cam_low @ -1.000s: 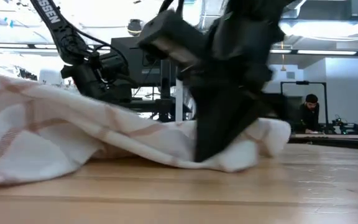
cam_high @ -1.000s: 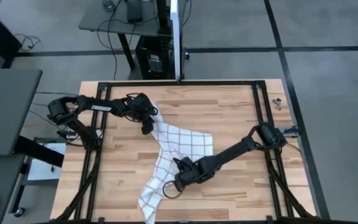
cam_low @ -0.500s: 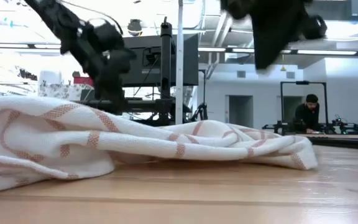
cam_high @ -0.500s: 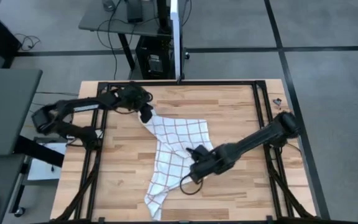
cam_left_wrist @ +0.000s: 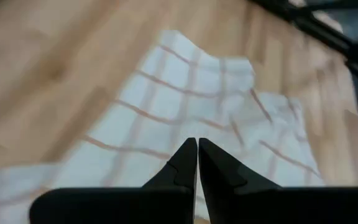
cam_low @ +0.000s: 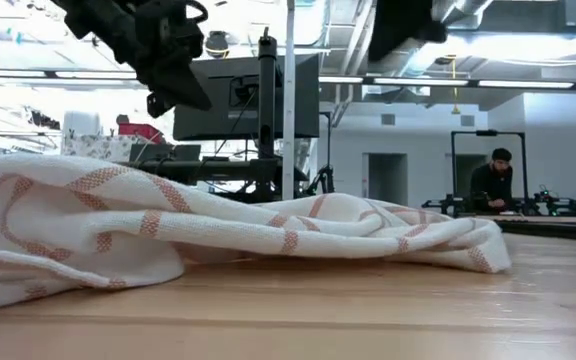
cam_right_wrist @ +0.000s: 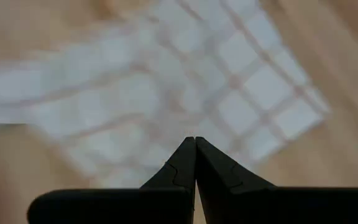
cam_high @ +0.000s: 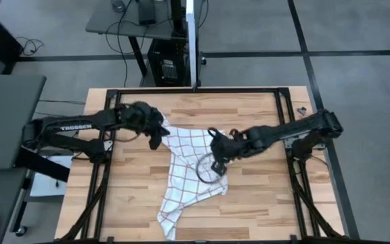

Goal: Roll towel
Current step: Roll the white towel

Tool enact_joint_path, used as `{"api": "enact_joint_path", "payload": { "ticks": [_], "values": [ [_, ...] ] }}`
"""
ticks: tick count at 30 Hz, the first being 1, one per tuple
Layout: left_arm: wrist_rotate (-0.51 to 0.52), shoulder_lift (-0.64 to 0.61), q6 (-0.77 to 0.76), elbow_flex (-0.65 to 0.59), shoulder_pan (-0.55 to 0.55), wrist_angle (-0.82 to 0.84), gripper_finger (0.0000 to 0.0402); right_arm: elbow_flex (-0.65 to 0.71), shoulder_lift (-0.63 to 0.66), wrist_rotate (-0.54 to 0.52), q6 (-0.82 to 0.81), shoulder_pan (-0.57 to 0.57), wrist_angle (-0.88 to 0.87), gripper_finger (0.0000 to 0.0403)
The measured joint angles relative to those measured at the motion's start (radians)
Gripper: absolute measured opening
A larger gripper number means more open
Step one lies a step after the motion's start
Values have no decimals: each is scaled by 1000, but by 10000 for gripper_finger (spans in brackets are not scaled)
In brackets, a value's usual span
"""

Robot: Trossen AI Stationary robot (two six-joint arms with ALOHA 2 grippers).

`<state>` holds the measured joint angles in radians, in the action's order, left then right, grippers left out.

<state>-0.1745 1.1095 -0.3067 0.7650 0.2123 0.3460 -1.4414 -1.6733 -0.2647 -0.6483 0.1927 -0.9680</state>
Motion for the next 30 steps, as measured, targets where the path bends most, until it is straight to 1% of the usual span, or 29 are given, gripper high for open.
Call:
{"api": "enact_joint_path", "payload": {
  "ticks": [2, 4, 6, 9, 12, 14, 15, 17, 20, 22, 25, 28, 30],
  "values": [
    [0, 39, -43, -23, -66, -16, 0, 65, -27, 9, 39, -29, 80, 0],
    [24, 90, -97, -51, -129, -29, 0, 132, -47, 66, 73, -53, 200, 0],
    [63, 148, -181, -85, -193, -63, 0, 200, -65, 113, 89, -70, 326, 0],
    [90, 248, -304, -114, -277, -180, 0, 283, -99, 128, 87, -83, 446, 0],
    [109, 352, -385, -115, -345, -329, 0, 327, -137, 129, 61, -94, 495, 0],
    [110, 423, -439, -113, -382, -417, 0, 345, -163, 129, 76, -97, 500, 0],
    [111, 455, -463, -113, -398, -435, 0, 357, -175, 130, 89, -98, 500, 0],
    [111, 517, -503, -114, -424, -430, 0, 373, -187, 129, 117, -97, 503, 0],
    [114, 556, -577, -108, -442, -397, 0, 394, -189, 128, 148, -102, 454, 0],
    [128, 555, -608, -105, -448, -338, 0, 411, -166, 118, 174, -110, 379, 0],
    [184, 507, -630, -108, -442, -217, 0, 456, -103, 53, 187, -128, 283, 0],
    [239, 446, -629, -111, -416, -148, 0, 507, -10, 33, 188, -164, 200, 0],
    [268, 400, -624, -119, -397, -102, 0, 530, 68, 30, 179, -187, 192, 0]
  ]
}}
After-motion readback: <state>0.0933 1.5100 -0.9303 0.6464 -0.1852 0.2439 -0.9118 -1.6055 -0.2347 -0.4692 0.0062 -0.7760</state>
